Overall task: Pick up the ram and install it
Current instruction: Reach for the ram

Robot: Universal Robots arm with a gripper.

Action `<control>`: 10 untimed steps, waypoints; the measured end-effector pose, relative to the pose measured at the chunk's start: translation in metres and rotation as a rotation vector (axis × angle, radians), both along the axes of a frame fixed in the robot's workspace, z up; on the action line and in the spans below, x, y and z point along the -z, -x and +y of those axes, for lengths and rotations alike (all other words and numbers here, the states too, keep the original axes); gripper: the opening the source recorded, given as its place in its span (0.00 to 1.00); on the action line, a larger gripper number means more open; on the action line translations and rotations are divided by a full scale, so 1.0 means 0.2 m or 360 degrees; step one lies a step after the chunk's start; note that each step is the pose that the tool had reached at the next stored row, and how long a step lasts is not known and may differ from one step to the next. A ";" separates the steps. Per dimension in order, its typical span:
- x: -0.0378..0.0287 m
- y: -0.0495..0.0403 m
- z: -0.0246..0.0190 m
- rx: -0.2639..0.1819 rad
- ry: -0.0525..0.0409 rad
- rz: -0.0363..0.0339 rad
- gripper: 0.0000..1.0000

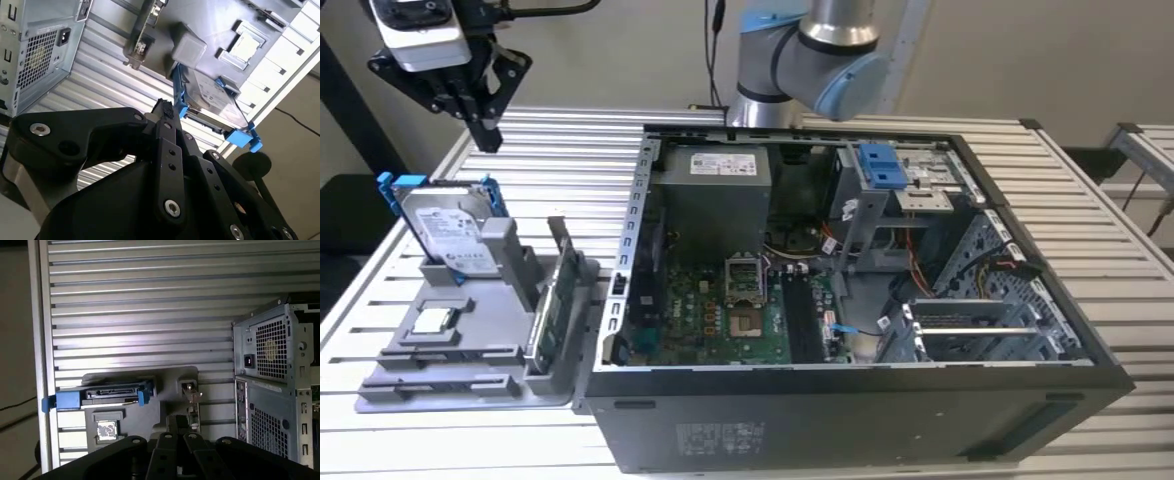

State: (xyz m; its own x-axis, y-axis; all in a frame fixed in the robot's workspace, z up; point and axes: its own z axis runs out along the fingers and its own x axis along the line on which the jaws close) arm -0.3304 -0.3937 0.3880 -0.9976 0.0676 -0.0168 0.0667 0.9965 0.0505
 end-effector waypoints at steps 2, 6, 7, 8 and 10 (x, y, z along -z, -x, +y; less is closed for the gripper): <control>0.001 0.024 0.000 -0.0001 0.0000 0.0000 0.11; 0.004 0.074 0.000 -0.0003 0.0000 0.0000 0.11; 0.005 0.086 0.000 -0.0003 0.0000 0.0000 0.11; 0.006 0.099 0.000 -0.0003 0.0000 0.0000 0.11; 0.007 0.123 0.000 -0.0004 0.0000 0.0000 0.11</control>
State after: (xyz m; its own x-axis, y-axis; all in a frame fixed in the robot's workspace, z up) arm -0.3551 -0.3937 0.3865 -0.9978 0.0649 -0.0167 0.0640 0.9967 0.0504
